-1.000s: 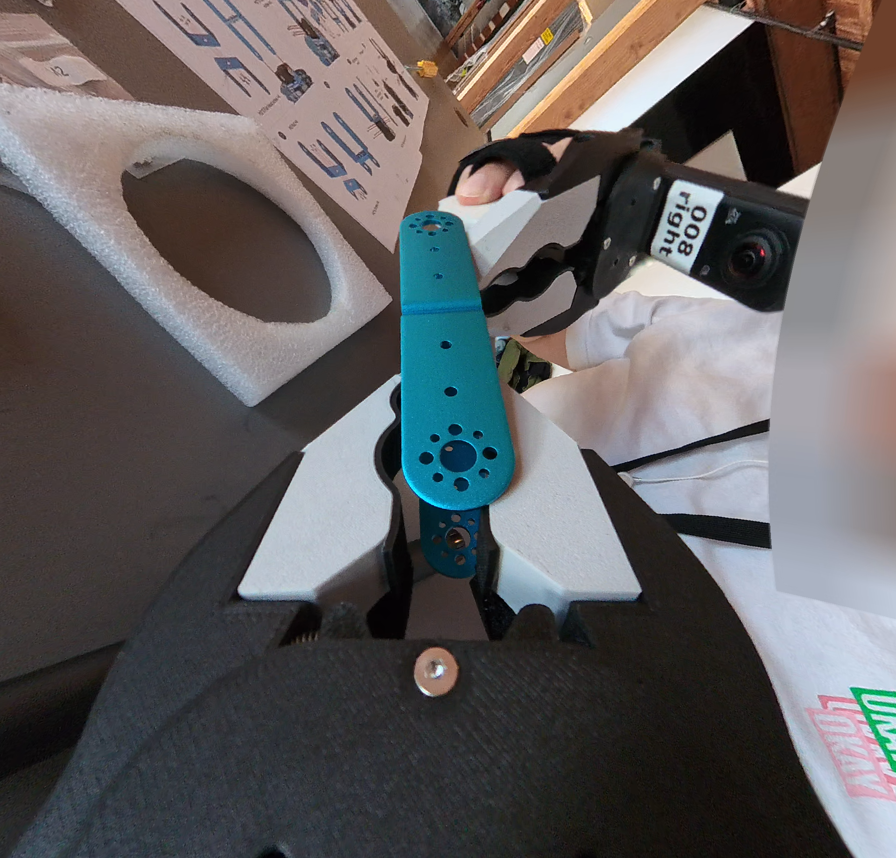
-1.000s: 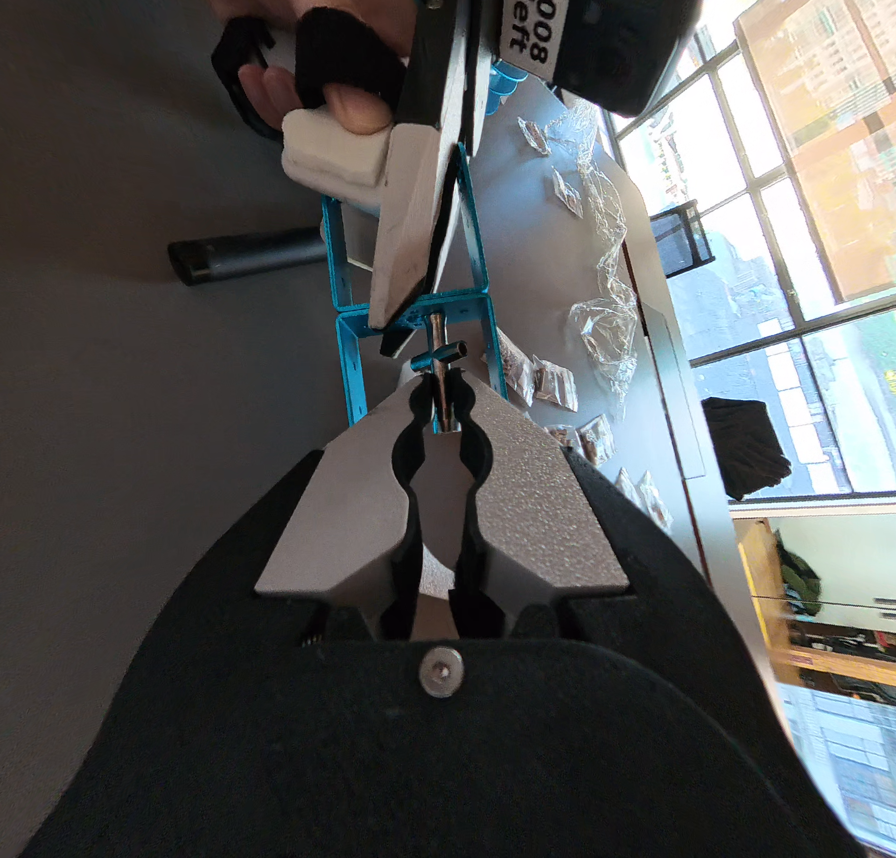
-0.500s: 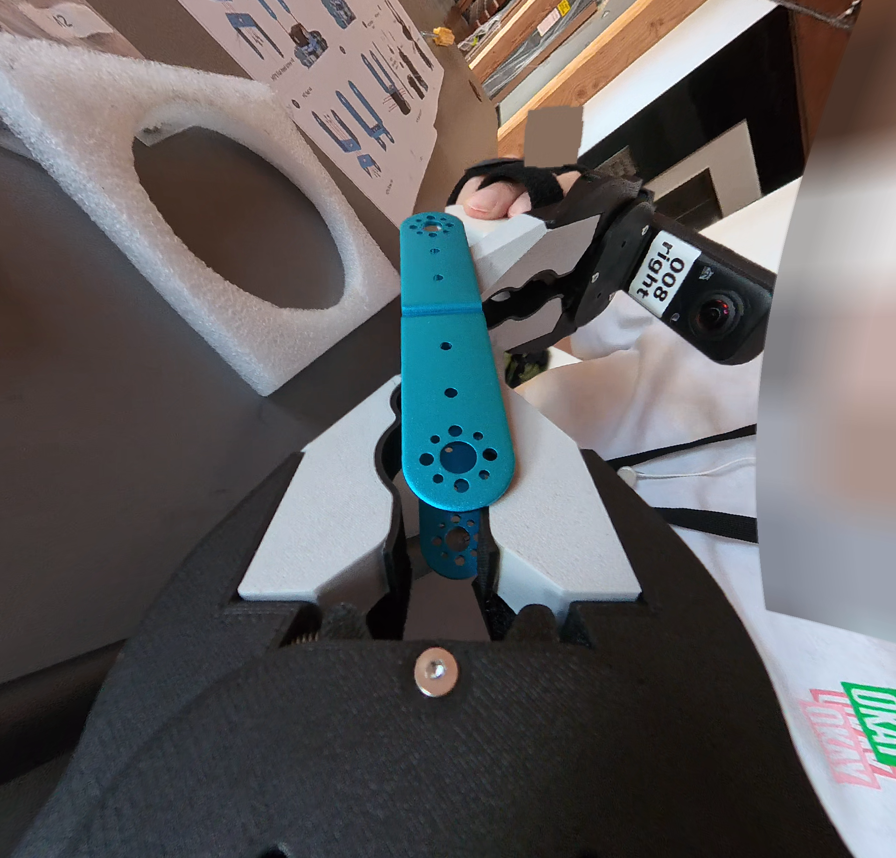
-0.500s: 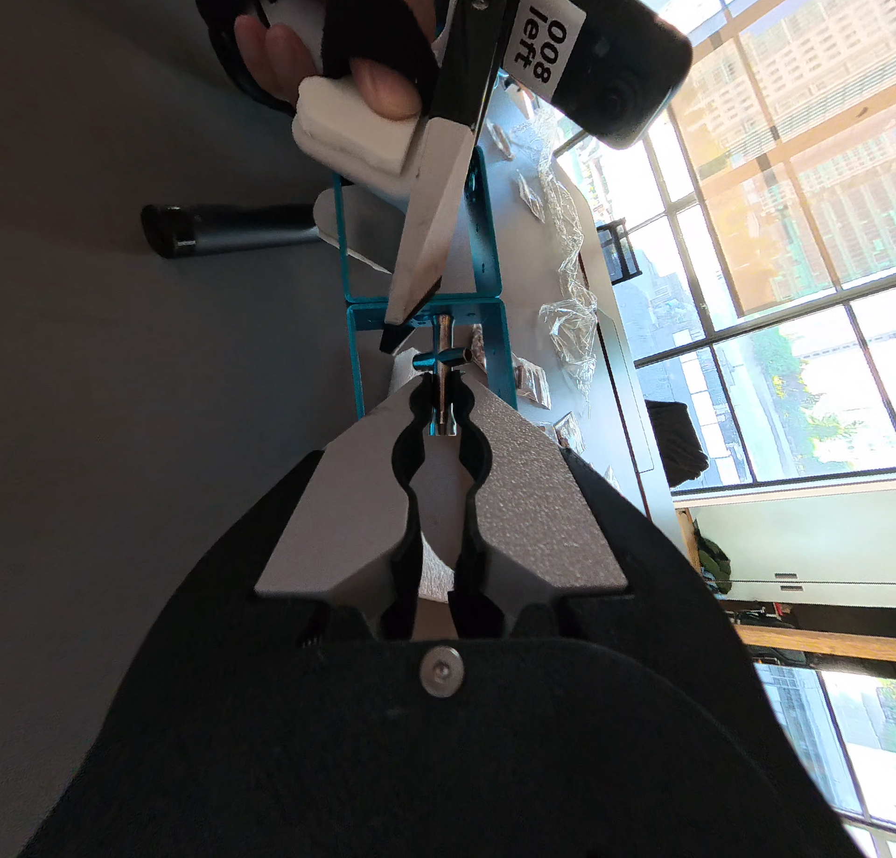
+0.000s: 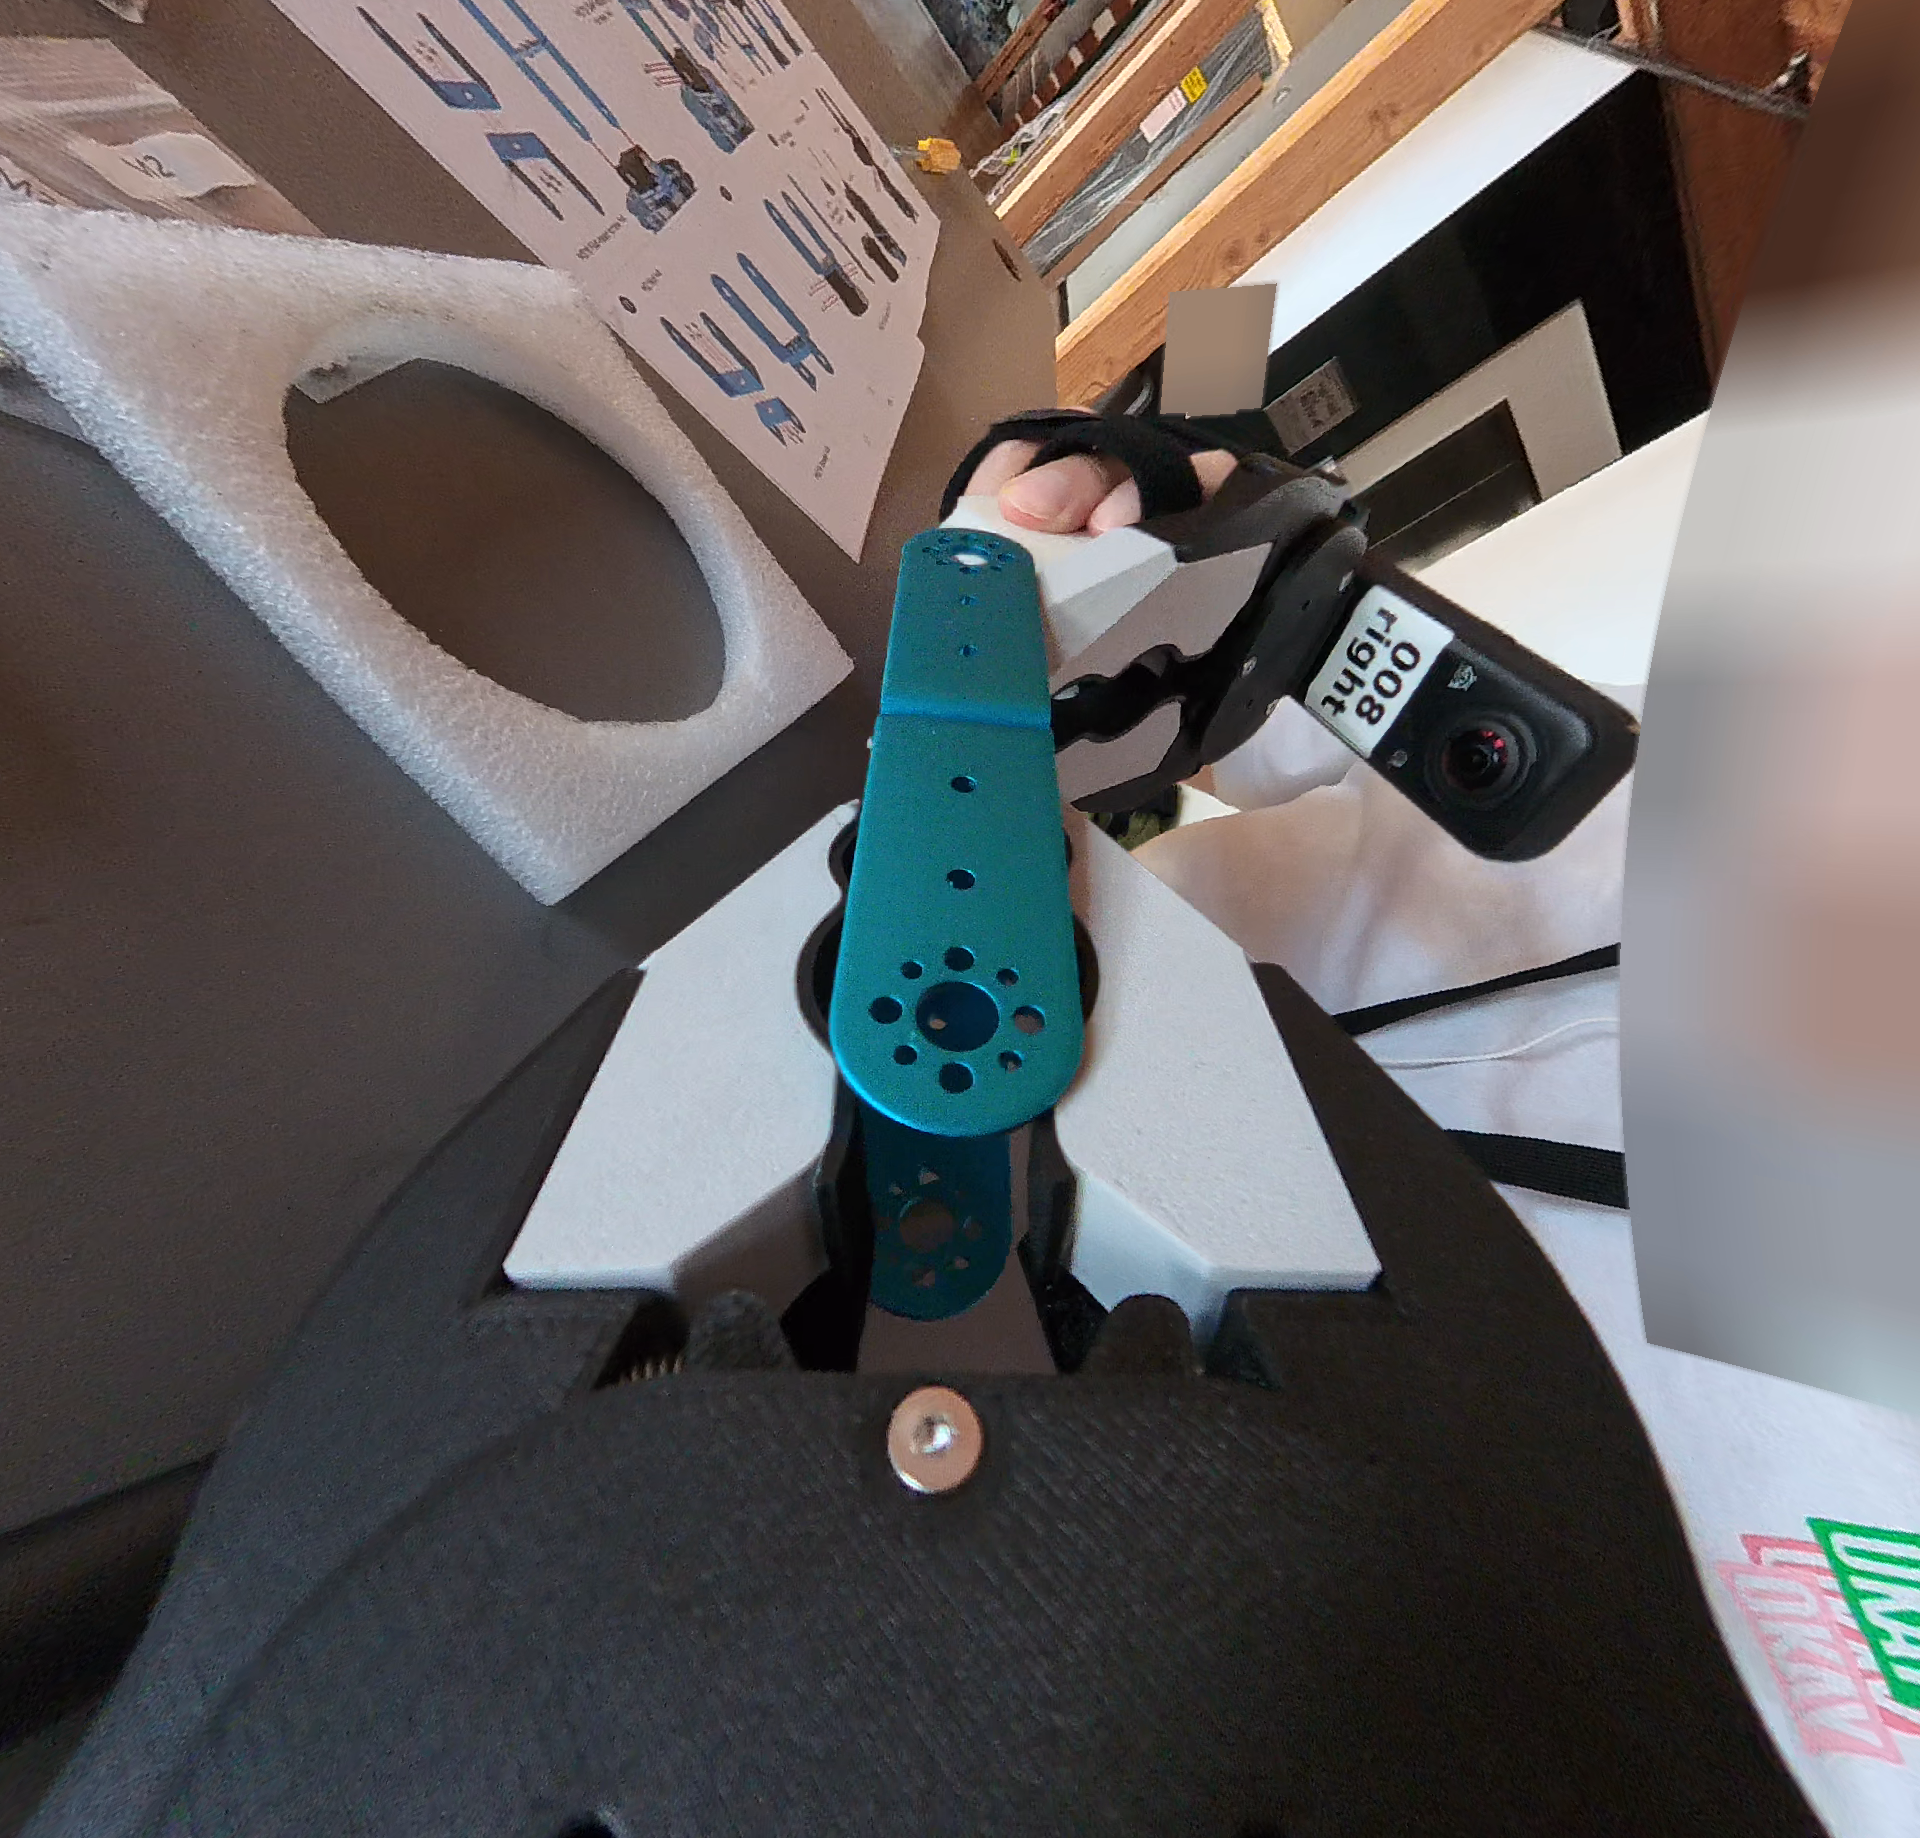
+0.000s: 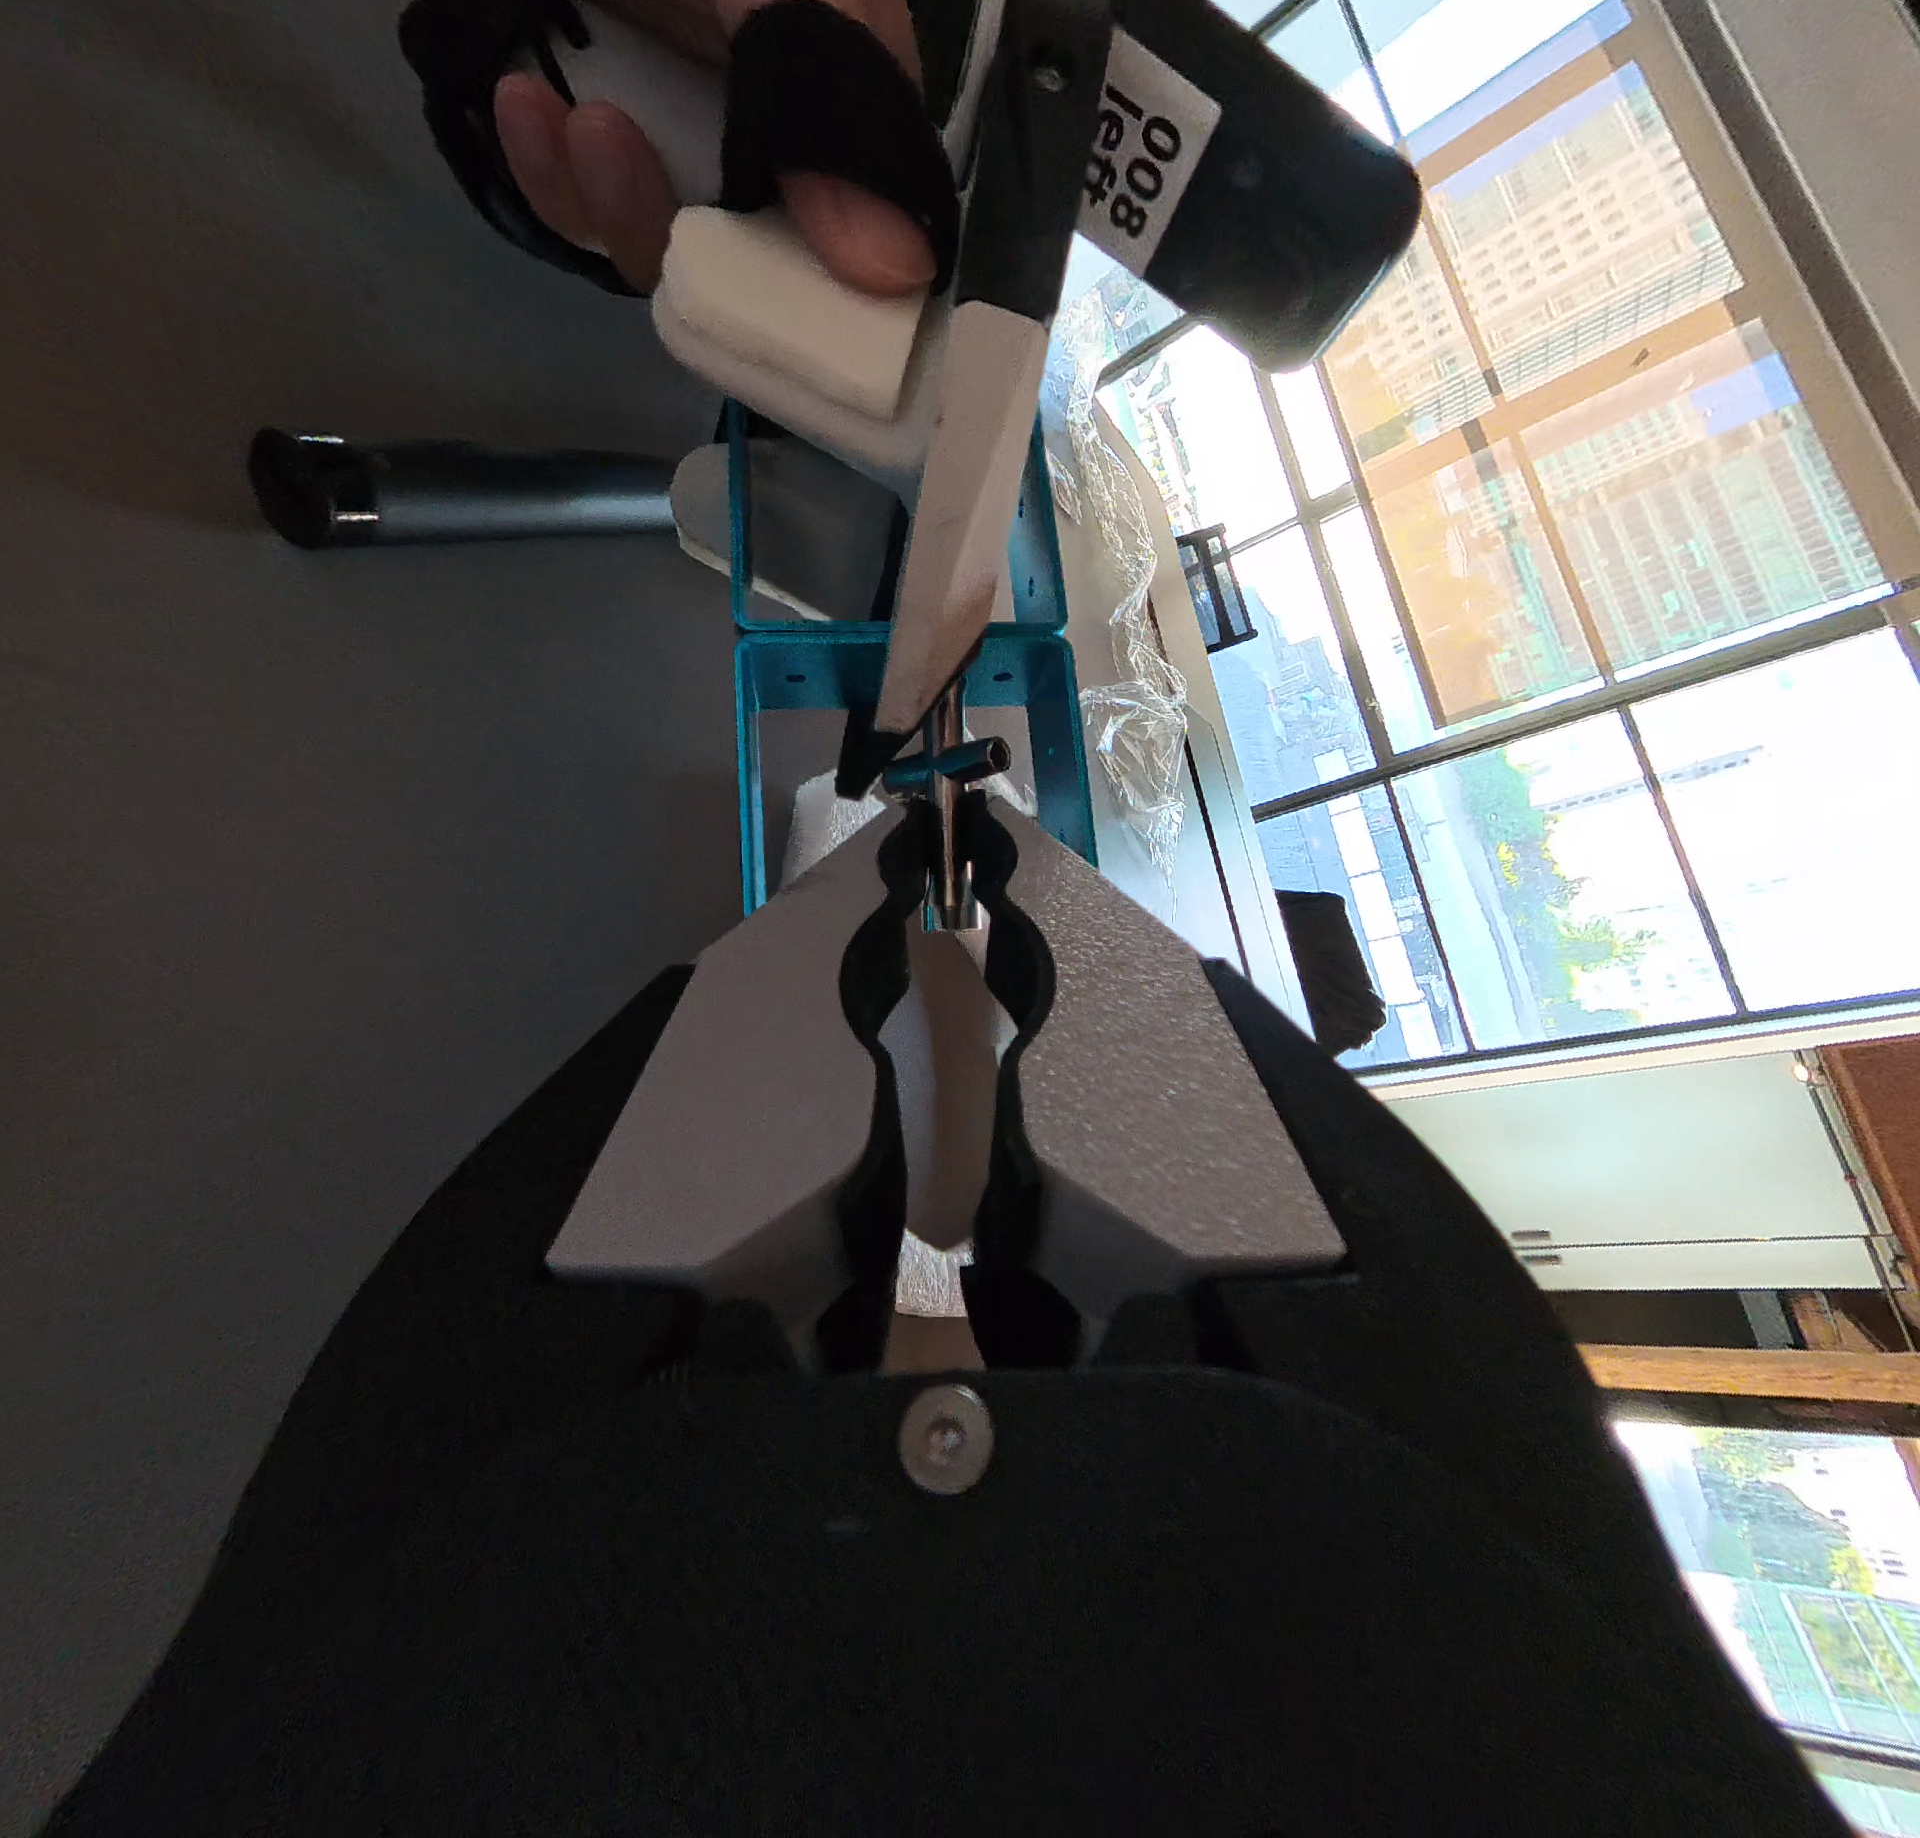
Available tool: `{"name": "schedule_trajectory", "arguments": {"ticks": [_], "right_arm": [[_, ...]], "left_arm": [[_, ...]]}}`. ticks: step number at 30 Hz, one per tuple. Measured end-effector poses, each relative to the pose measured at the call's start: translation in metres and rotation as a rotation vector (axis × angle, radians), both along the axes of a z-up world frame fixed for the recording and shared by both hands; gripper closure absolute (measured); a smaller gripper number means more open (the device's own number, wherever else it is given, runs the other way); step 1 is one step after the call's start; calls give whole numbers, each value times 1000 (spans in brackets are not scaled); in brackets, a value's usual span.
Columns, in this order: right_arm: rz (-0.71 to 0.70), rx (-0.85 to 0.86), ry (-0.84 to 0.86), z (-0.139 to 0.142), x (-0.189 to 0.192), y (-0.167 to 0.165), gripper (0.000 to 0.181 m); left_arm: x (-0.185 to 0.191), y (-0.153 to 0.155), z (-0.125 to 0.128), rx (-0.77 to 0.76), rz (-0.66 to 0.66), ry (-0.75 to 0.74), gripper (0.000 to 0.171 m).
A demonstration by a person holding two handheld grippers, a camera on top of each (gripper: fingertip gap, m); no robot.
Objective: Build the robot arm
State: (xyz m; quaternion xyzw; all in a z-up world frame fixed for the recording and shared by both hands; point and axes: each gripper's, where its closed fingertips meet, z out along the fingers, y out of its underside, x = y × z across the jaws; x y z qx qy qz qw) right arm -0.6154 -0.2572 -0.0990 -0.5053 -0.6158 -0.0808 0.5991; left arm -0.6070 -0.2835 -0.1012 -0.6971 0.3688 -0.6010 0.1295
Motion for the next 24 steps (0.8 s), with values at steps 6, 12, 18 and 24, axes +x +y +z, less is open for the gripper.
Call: {"name": "schedule_trajectory", "arguments": {"ticks": [6,12,18,24], "right_arm": [[-37,28,-40,-1,-1,-1,174],[-51,-58,14,3,-3,-9,175],[-66,-128,88,9,1,-9,175],[-135,-25,-68,4,6,-3,175]], "left_arm": [[-1,0,-4,101,3,54,144],[-3,-6,1,215,-32,54,145],[0,-6,9,167,-28,12,145],[4,-2,2,196,7,70,145]]}}
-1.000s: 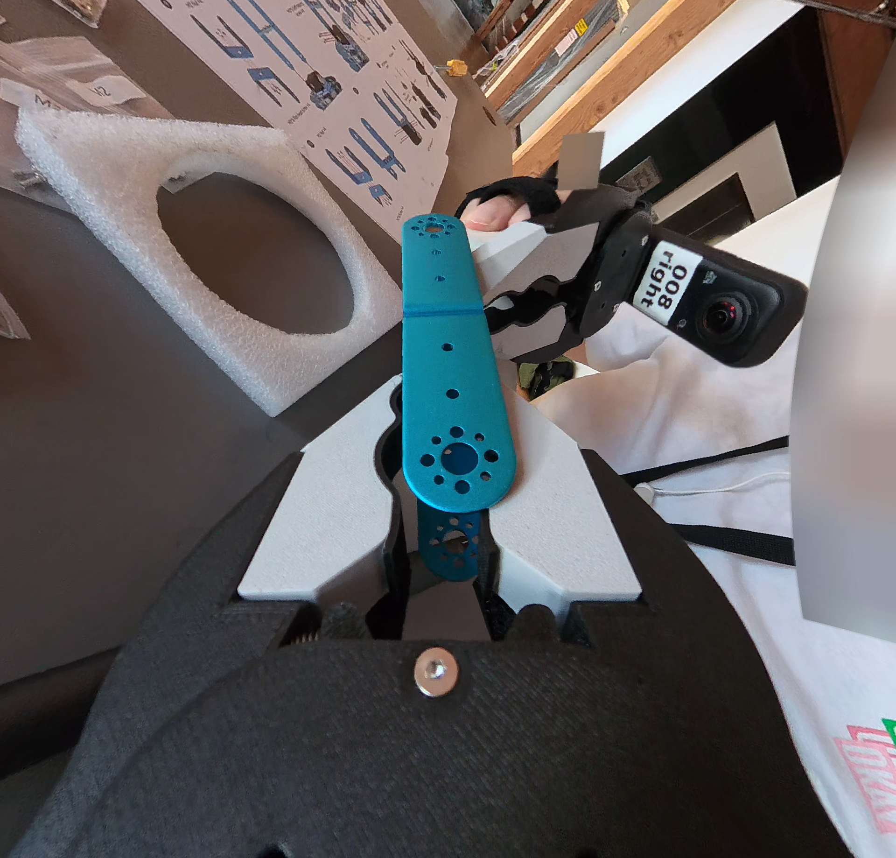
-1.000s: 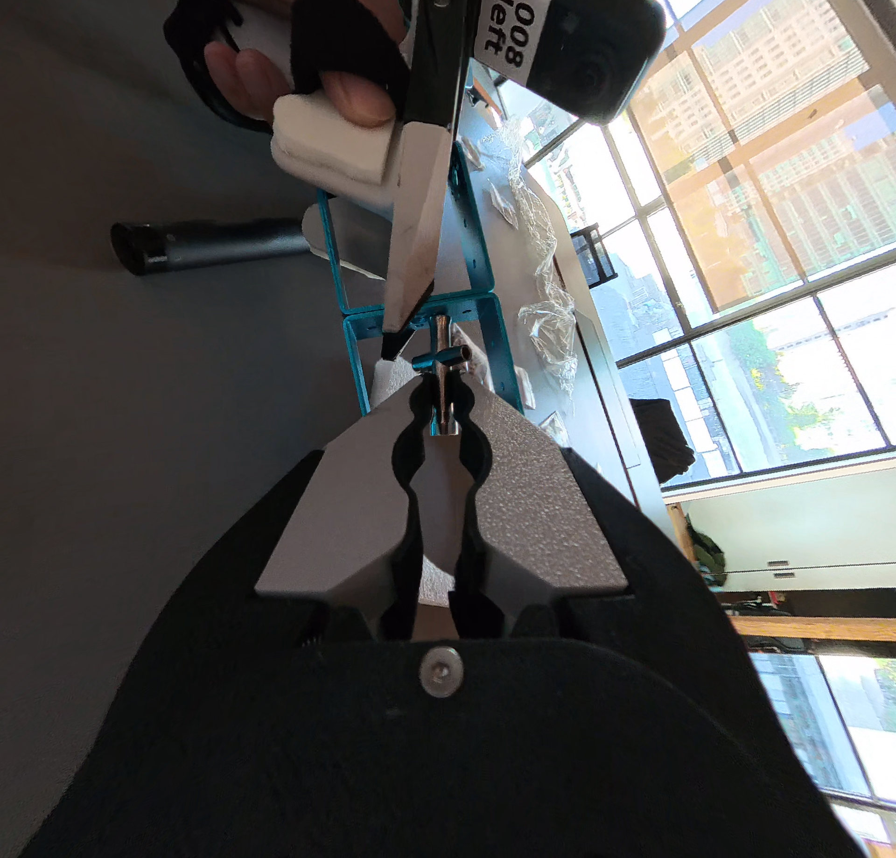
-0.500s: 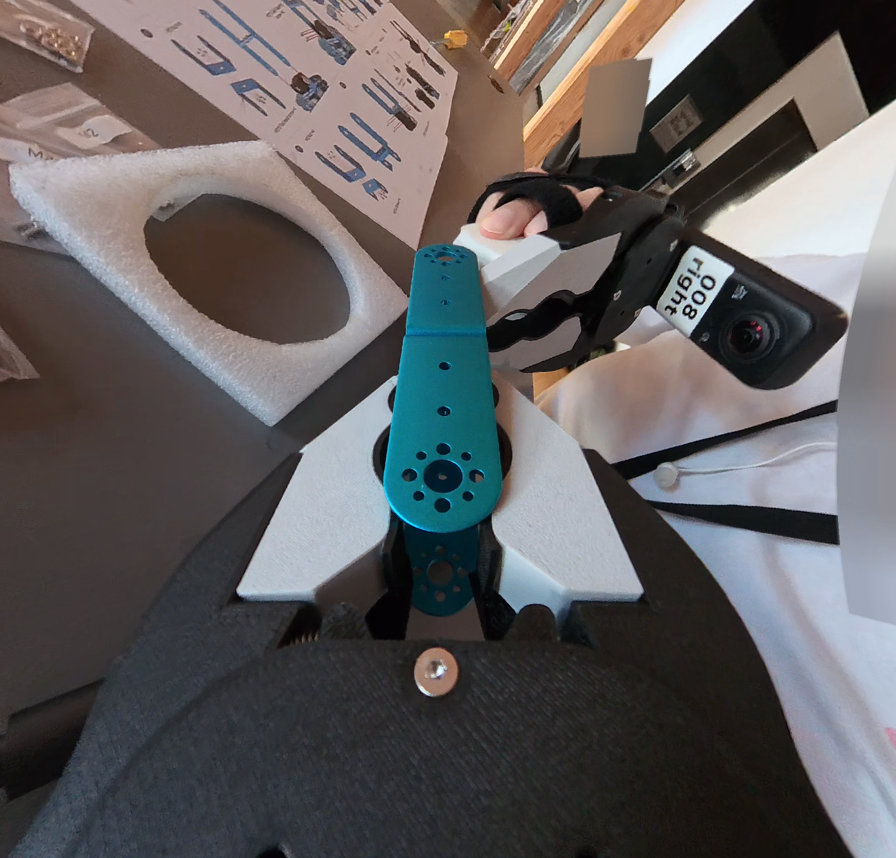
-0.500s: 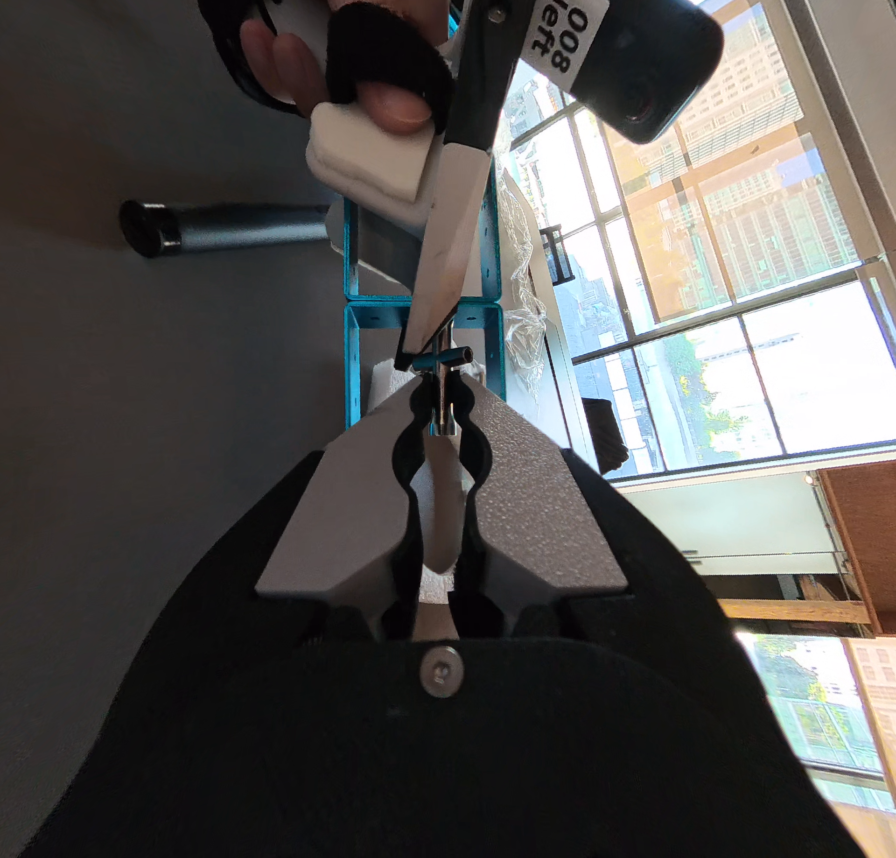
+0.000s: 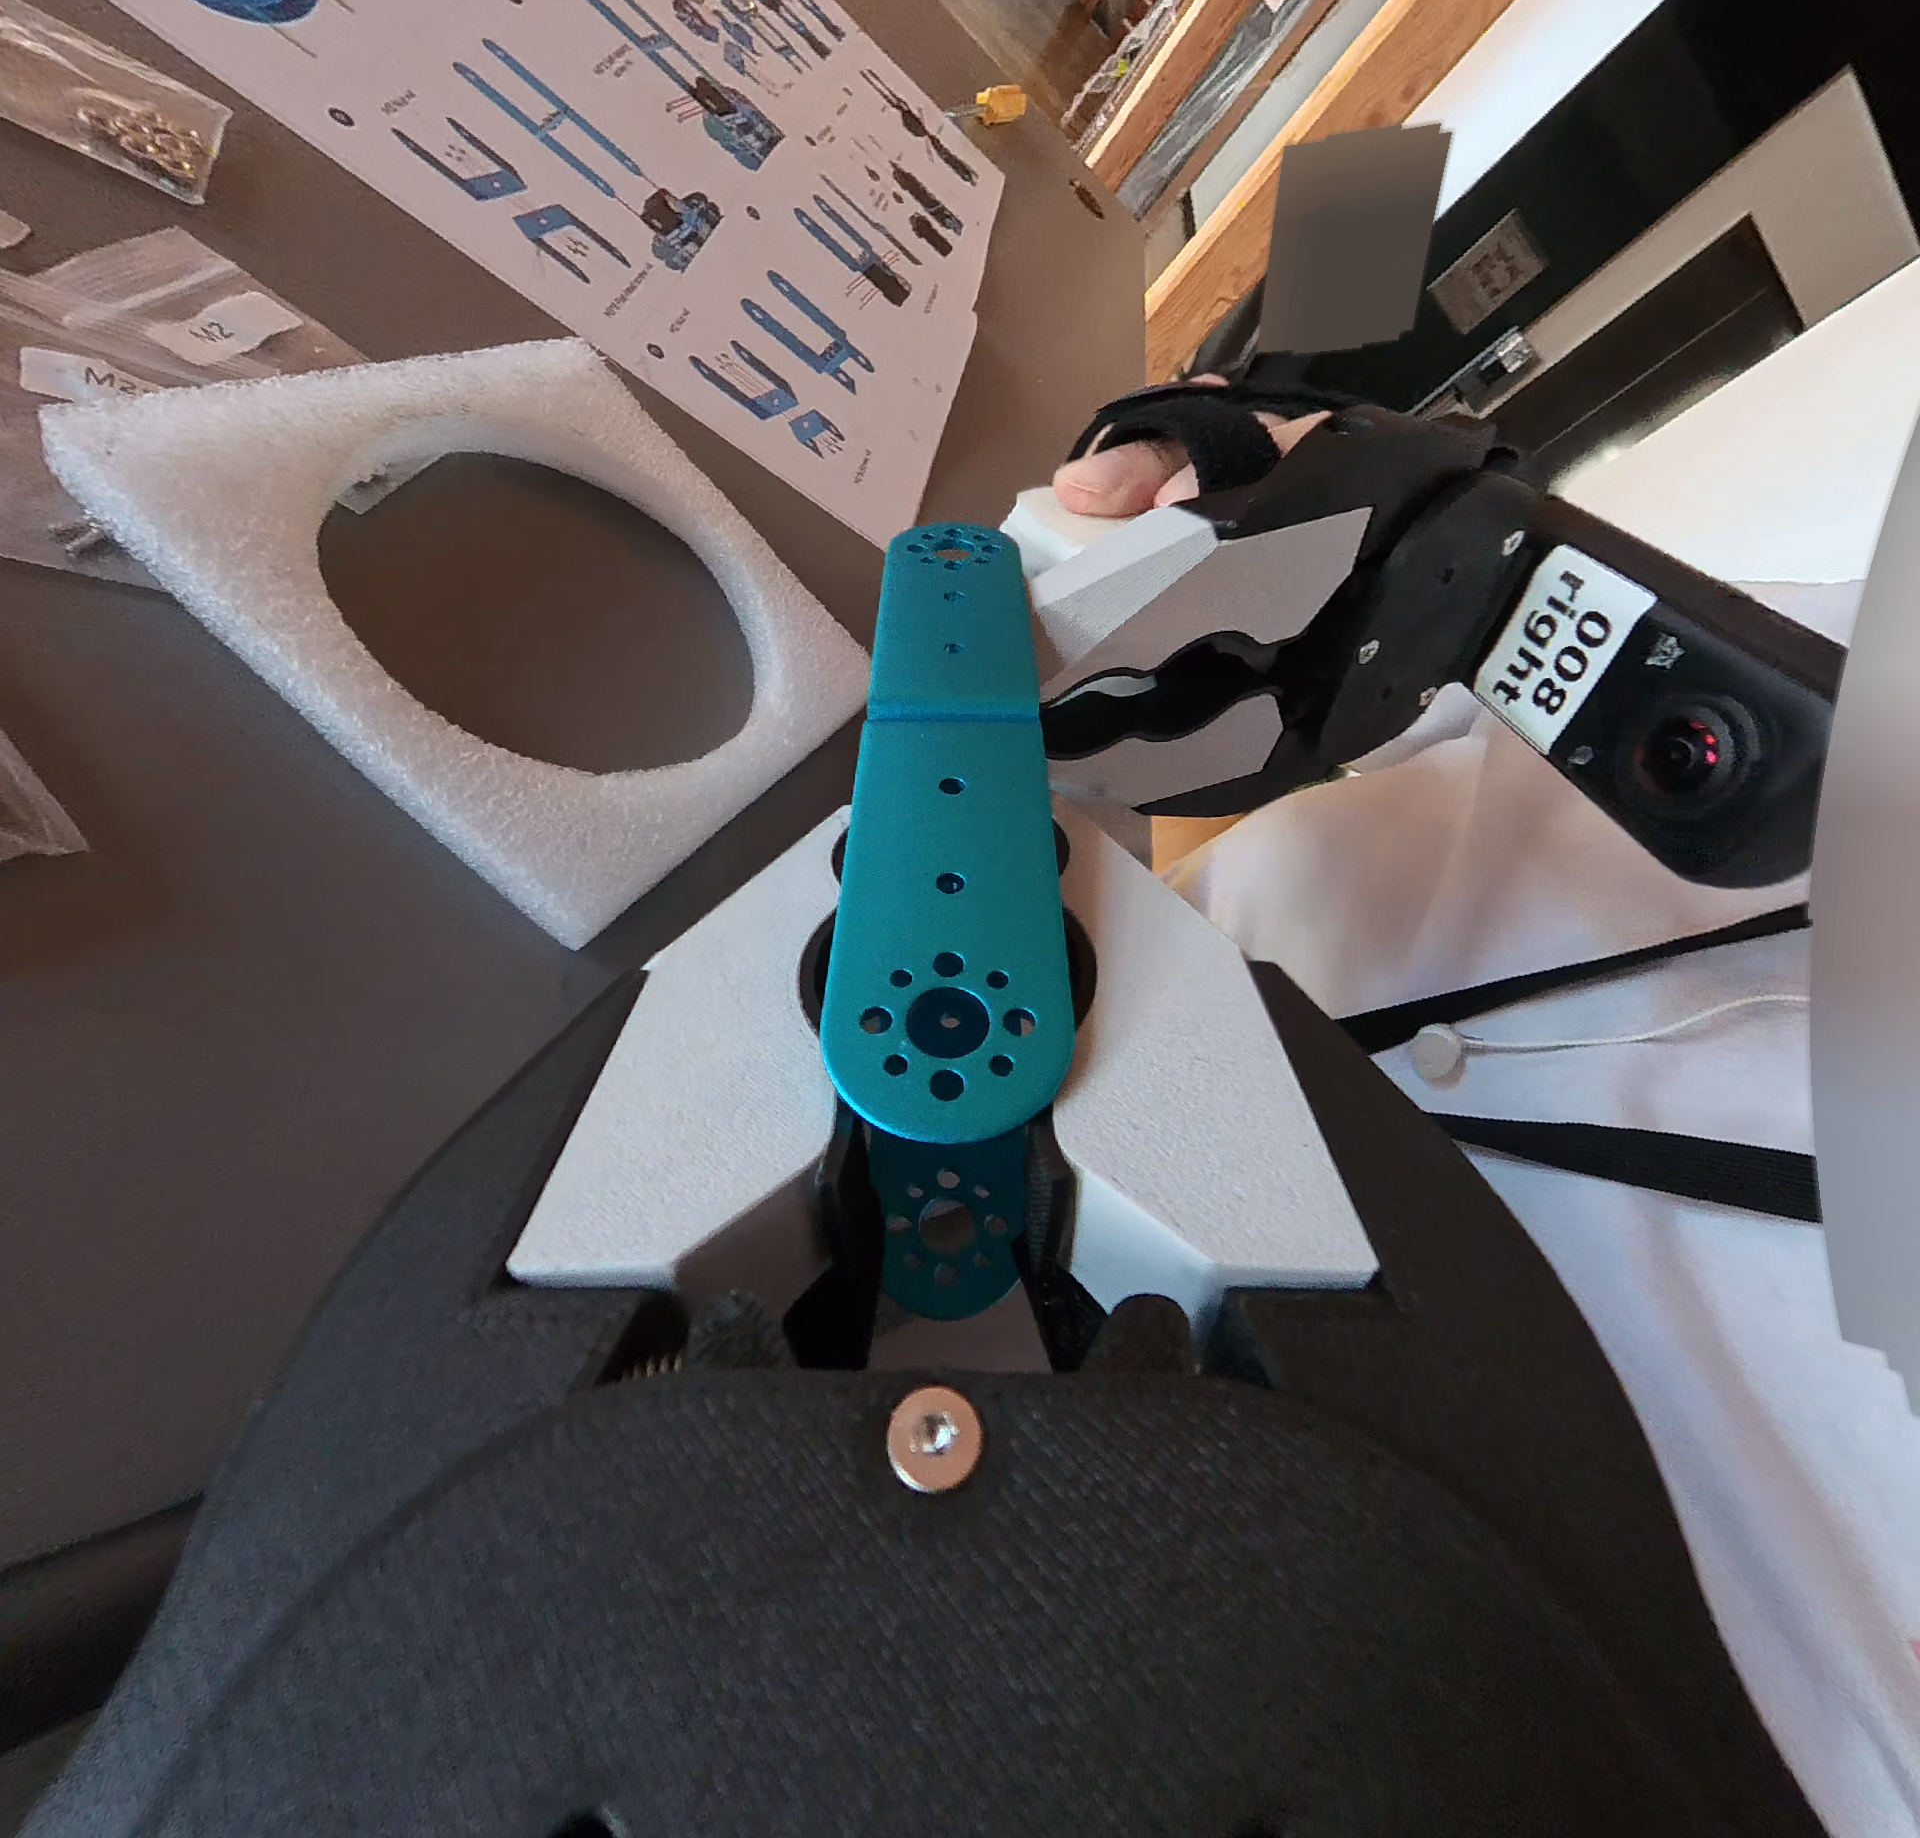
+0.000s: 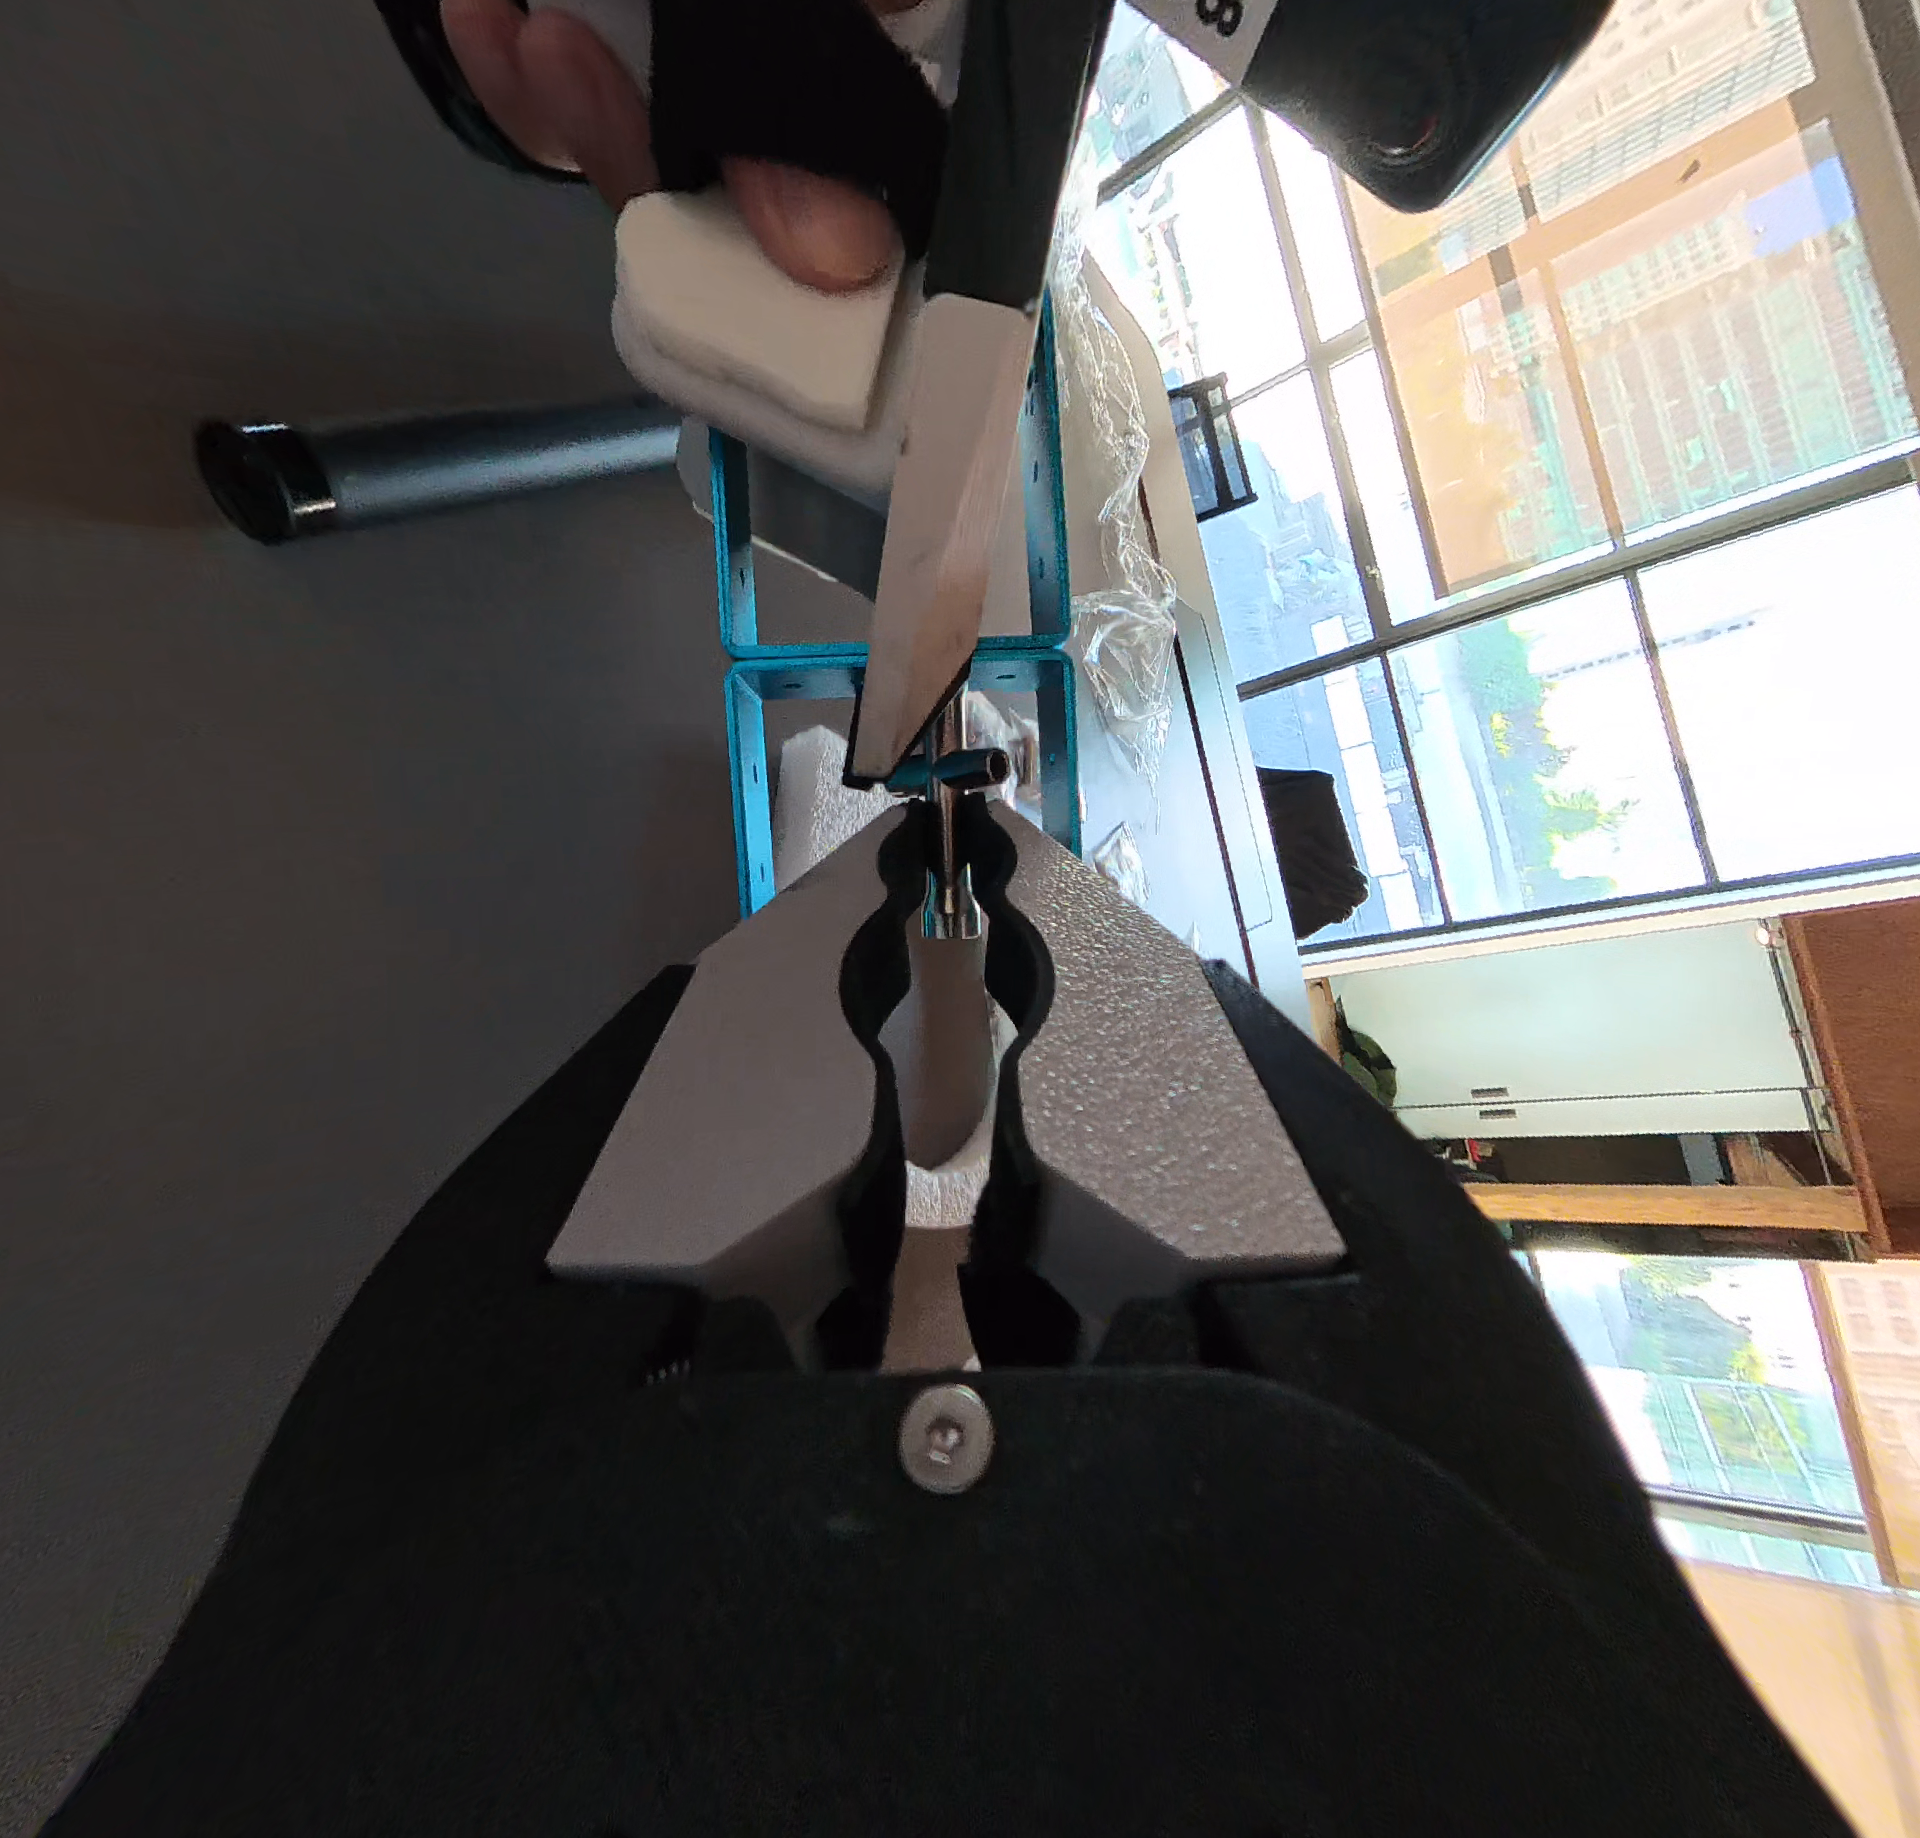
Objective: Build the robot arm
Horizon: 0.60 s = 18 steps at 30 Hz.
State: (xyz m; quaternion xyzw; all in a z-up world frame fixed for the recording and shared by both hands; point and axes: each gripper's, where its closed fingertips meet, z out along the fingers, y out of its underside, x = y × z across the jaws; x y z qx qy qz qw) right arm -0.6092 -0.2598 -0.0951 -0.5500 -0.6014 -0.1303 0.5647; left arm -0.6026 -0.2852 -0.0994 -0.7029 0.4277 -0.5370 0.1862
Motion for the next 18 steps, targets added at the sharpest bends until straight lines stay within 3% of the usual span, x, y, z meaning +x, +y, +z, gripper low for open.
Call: {"name": "schedule_trajectory", "arguments": {"ticks": [5,12,18], "right_arm": [[-44,-53,-18,-4,1,4,175],[-39,-228,120,-4,-3,2,175],[-56,-119,99,-1,-2,3,174]], "left_arm": [[1,4,-3,47,34,11,145],[-2,5,-1,65,55,3,144],[-1,4,1,14,66,-2,144]]}}
